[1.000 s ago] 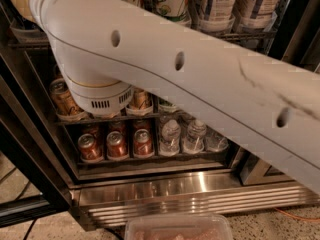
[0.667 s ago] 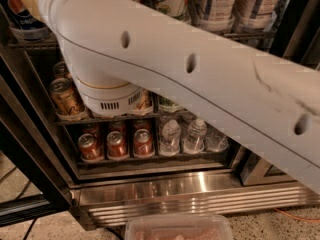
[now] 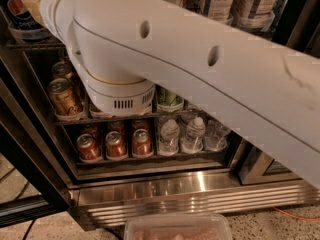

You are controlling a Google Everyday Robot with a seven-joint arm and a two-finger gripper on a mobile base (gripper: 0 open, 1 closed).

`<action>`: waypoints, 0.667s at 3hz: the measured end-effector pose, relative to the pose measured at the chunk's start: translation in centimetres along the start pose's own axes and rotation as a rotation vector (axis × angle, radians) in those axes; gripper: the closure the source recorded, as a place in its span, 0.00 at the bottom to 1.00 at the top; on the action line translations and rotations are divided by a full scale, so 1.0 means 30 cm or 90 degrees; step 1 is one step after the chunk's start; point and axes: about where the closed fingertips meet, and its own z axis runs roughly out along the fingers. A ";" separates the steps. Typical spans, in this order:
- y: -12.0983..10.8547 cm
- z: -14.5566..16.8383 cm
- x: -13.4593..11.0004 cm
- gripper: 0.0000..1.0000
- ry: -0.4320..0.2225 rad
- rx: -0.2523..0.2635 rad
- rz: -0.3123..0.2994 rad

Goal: Pick pepsi can from top shelf of fridge

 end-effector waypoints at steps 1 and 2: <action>0.104 -0.025 0.004 1.00 0.011 -0.040 0.010; 0.225 -0.075 0.060 1.00 0.039 -0.079 0.031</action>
Offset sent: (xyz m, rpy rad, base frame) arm -0.1090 0.0702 -0.1010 0.0014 0.3155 0.2052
